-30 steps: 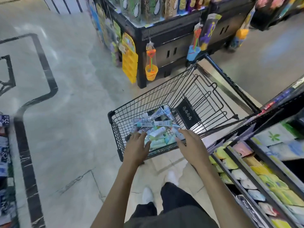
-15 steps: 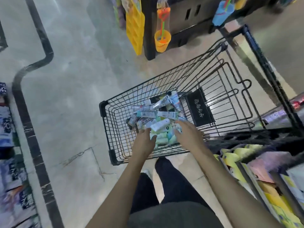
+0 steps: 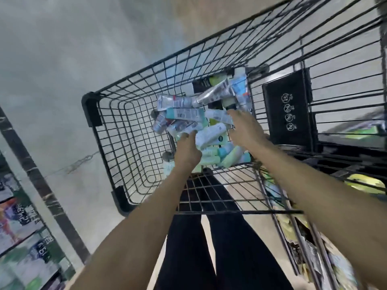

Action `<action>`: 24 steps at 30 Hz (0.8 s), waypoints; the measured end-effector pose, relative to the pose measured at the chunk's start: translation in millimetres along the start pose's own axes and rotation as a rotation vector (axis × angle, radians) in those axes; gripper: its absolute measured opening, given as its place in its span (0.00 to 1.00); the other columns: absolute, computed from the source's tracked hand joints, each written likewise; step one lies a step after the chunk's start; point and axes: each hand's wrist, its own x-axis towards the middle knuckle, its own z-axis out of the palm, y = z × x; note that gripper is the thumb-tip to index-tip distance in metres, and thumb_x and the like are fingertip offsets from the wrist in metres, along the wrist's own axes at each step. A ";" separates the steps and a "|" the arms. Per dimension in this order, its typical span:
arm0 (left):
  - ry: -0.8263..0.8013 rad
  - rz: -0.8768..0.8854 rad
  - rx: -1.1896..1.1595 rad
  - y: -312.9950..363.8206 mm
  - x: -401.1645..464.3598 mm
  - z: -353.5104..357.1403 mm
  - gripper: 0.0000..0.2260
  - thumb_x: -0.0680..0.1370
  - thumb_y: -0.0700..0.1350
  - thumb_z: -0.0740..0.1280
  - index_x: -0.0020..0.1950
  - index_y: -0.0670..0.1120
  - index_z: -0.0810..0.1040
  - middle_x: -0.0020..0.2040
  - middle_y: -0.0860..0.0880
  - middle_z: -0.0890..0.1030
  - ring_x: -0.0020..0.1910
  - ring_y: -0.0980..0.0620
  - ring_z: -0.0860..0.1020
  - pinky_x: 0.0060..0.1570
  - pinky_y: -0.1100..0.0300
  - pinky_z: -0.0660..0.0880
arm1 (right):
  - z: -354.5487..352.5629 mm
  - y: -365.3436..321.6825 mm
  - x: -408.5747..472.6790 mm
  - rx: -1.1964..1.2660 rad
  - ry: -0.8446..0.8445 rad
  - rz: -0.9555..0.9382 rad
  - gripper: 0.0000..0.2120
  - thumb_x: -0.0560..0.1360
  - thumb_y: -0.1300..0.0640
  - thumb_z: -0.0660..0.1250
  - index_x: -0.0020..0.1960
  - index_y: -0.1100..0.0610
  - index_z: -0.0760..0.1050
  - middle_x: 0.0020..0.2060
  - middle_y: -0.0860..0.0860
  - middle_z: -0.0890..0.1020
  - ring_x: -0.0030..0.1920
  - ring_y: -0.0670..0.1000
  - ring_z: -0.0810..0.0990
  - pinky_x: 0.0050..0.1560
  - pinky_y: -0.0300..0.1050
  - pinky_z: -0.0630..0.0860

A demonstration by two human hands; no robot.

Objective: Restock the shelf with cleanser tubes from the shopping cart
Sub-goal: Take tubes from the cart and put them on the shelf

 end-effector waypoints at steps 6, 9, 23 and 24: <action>-0.058 0.153 0.209 -33.6 55.7 28.7 0.37 0.75 0.30 0.64 0.80 0.55 0.61 0.74 0.42 0.69 0.69 0.39 0.71 0.57 0.44 0.77 | 46.2 20.3 58.0 -0.174 -0.046 -0.087 0.33 0.73 0.67 0.67 0.77 0.53 0.66 0.64 0.63 0.73 0.65 0.66 0.71 0.62 0.58 0.72; -0.030 0.230 0.237 -43.8 70.5 40.1 0.35 0.76 0.31 0.62 0.79 0.56 0.63 0.70 0.41 0.71 0.65 0.39 0.73 0.48 0.46 0.78 | 60.8 26.5 71.4 -0.221 -0.003 -0.116 0.35 0.71 0.69 0.70 0.75 0.53 0.67 0.61 0.63 0.75 0.62 0.66 0.73 0.59 0.60 0.74; 0.007 0.029 -0.781 -37.8 66.4 19.7 0.16 0.79 0.56 0.71 0.64 0.50 0.82 0.59 0.52 0.84 0.60 0.51 0.81 0.65 0.46 0.77 | 60.2 31.6 56.0 0.148 0.177 -0.102 0.20 0.76 0.63 0.68 0.68 0.57 0.79 0.54 0.61 0.84 0.52 0.62 0.81 0.47 0.50 0.76; 0.002 0.021 -0.839 -31.2 62.8 14.0 0.12 0.79 0.54 0.72 0.61 0.52 0.83 0.56 0.52 0.85 0.58 0.50 0.81 0.64 0.46 0.78 | 55.9 28.3 51.0 0.220 0.189 -0.054 0.18 0.77 0.62 0.70 0.67 0.56 0.81 0.54 0.59 0.85 0.52 0.60 0.82 0.48 0.49 0.77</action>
